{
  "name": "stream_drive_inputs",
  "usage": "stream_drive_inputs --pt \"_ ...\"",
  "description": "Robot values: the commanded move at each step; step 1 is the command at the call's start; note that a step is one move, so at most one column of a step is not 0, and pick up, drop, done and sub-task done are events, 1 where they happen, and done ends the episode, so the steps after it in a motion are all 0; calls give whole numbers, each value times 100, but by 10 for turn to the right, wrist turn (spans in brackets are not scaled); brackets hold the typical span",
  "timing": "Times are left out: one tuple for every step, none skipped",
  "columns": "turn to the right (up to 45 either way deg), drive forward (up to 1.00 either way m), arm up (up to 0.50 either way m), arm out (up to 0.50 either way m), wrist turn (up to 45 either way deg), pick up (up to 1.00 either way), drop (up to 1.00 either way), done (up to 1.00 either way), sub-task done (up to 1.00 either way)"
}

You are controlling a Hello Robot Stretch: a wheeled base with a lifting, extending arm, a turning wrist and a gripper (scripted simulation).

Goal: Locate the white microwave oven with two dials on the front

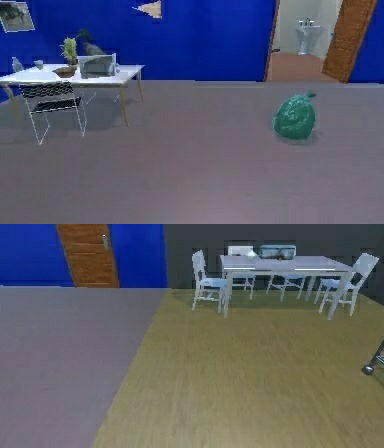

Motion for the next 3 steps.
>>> stream_drive_inputs --pt "-90 0 0 0 0 0 0 0 0" --pt "0 100 0 0 0 0 0 0 0" --pt "0 100 0 0 0 0 0 0 0"
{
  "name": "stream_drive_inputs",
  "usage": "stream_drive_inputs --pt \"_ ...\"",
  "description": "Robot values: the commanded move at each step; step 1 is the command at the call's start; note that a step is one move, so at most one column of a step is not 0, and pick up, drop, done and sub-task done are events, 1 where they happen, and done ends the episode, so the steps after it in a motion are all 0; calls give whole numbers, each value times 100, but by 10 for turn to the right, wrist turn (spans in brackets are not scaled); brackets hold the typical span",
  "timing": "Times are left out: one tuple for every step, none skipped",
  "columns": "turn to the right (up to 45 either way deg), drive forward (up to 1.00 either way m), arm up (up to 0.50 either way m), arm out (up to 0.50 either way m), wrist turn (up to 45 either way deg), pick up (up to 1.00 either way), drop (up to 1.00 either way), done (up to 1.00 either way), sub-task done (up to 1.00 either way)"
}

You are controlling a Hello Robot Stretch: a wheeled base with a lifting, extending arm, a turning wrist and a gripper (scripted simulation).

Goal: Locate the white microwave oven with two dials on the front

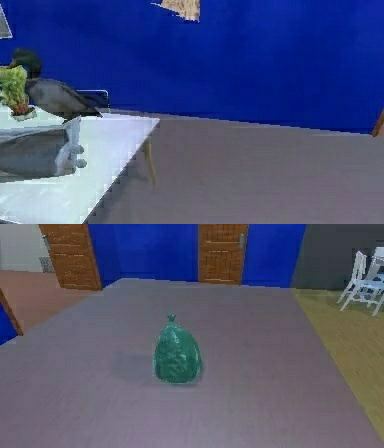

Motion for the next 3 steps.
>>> stream_drive_inputs --pt "-180 0 0 0 0 0 0 0 0" --pt "-30 0 0 0 0 0 0 0 0" --pt "0 15 0 0 0 0 0 0 0"
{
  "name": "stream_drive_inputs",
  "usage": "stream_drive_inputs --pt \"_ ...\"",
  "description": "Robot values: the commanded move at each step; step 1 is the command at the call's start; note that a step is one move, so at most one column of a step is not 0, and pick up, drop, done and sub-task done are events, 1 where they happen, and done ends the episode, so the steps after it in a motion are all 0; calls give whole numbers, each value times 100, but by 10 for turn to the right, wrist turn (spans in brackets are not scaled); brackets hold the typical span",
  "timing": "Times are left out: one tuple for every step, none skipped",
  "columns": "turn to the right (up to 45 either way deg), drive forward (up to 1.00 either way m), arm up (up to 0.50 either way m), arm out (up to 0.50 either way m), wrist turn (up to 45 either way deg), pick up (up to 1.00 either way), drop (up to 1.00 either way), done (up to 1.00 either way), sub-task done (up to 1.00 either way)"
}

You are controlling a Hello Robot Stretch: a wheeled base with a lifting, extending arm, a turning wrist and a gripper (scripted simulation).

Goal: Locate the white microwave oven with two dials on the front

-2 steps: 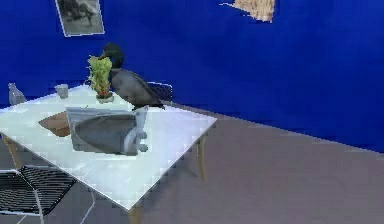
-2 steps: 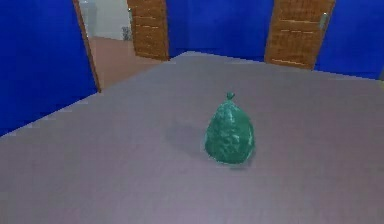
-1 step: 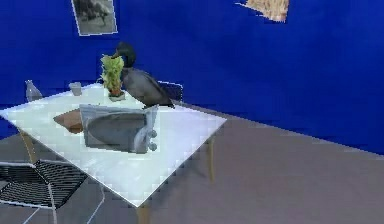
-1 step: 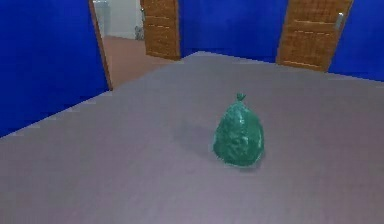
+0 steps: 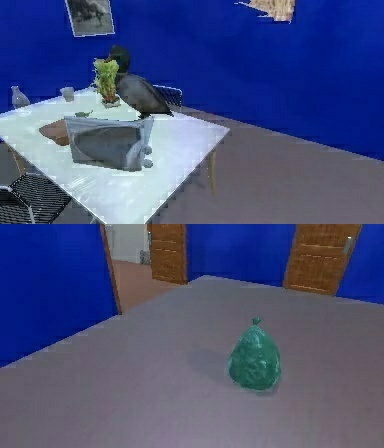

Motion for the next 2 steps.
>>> stream_drive_inputs --pt "-210 0 0 0 0 0 0 0 0" --pt "0 0 0 0 0 0 0 100 0"
